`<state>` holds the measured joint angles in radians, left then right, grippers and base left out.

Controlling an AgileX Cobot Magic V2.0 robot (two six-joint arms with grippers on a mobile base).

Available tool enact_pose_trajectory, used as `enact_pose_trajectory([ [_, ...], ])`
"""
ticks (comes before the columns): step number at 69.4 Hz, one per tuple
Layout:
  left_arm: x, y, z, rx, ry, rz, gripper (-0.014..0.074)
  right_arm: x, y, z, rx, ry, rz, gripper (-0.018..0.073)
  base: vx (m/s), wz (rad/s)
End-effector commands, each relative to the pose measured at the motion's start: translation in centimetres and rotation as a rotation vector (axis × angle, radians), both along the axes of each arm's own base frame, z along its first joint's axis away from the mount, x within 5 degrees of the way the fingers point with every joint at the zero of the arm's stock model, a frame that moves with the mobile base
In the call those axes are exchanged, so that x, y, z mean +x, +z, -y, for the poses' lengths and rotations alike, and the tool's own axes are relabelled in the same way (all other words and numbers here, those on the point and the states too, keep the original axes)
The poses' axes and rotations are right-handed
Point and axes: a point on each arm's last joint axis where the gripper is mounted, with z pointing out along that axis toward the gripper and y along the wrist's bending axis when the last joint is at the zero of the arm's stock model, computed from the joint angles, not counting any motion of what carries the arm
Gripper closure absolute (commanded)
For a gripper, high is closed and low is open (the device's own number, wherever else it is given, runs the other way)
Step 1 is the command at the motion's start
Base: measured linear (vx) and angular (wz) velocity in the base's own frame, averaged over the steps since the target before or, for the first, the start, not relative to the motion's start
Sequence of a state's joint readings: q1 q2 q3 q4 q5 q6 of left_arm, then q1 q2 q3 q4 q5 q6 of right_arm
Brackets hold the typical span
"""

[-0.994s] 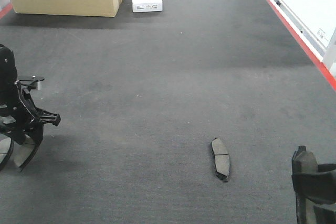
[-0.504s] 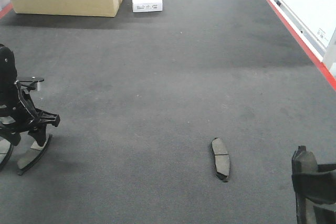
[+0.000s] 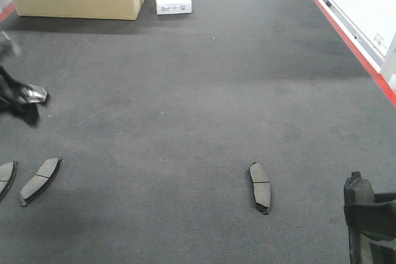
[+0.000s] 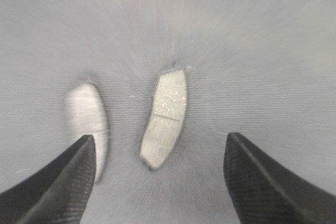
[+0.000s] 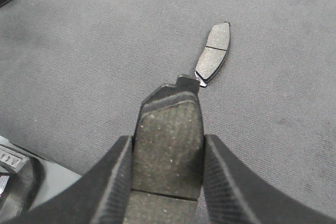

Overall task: Move and align brake pads A on conveyor
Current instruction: 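Open the left gripper and raise it away from the pads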

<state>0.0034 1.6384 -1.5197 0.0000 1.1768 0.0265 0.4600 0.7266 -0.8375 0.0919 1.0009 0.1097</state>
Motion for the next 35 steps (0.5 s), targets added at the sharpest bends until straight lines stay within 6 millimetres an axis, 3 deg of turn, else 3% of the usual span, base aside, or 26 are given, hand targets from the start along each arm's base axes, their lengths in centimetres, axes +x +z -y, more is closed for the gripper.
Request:
enact_pose_trajectory([
  [1, -3.4, 6.0, 0.0, 0.016, -0.019, 0.205, 0.0093, 0.3, 1.3, -0.1, 0.042, -0.002, 0.088, 0.0569, 0.0, 0.0],
  [9, -7.6, 10.4, -0.3, 0.068, -0.034, 0.37, 0.0094, 0.3, 1.3, -0.1, 0.042, -0.002, 0.088, 0.0569, 0.0, 0.0],
  [18, -12.4, 13.8, -0.6, 0.113, -0.023, 0.549, 0.012, 0.3, 1.3, -0.1, 0.042, -0.002, 0.088, 0.0569, 0.0, 0.0],
  [24, -15.5, 14.7, -0.6, 0.116, -0.021, 0.641, 0.0182, 0.3, 1.3, -0.1, 0.042, -0.002, 0.088, 0.0569, 0.0, 0.0],
  [35, -20.2, 14.0, -0.5, 0.116, -0.022, 0.749, 0.0349, 0.3, 1.3, -0.1, 0.042, -0.002, 0.088, 0.0569, 0.0, 0.0],
])
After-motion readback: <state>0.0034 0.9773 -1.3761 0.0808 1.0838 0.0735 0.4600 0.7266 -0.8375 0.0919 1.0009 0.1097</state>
